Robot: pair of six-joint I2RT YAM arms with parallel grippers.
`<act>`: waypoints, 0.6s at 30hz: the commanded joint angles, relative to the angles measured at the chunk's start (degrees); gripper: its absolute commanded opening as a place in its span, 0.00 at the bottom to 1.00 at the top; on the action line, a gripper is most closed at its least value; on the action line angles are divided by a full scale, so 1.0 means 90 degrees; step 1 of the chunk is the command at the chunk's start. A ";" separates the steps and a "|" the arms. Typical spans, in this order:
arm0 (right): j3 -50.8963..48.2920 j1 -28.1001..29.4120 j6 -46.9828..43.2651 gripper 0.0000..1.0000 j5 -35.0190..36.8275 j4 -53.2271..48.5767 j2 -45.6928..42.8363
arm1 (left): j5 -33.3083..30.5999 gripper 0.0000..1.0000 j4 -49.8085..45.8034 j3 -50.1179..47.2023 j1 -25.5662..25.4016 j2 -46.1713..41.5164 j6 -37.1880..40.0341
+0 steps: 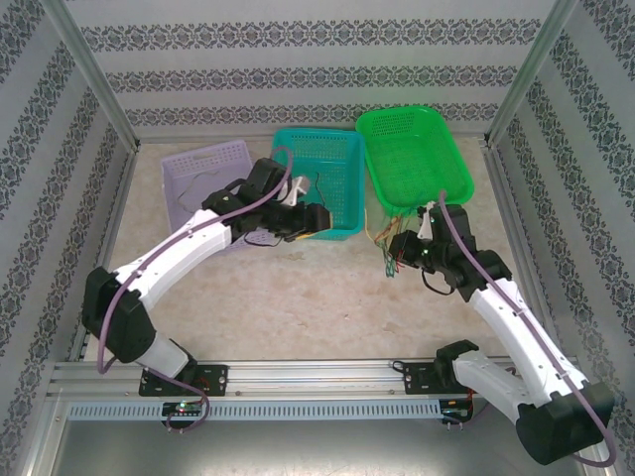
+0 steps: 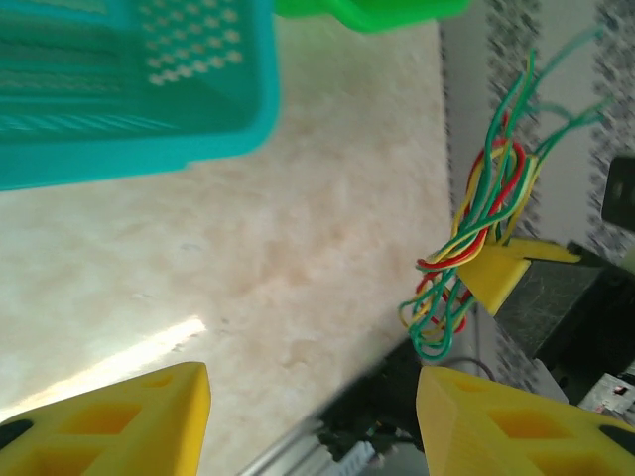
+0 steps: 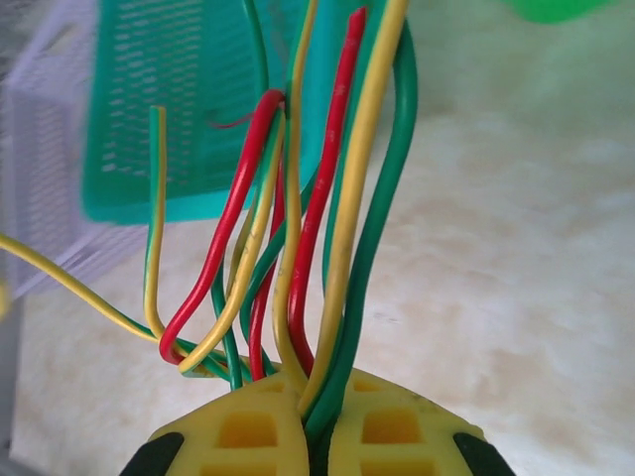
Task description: Untangle the cables
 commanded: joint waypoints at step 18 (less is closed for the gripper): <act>0.1296 0.0442 -0.0813 0.00 -0.2658 0.0245 0.1406 | 0.0893 0.61 0.0571 0.0780 -0.0405 0.0951 0.0928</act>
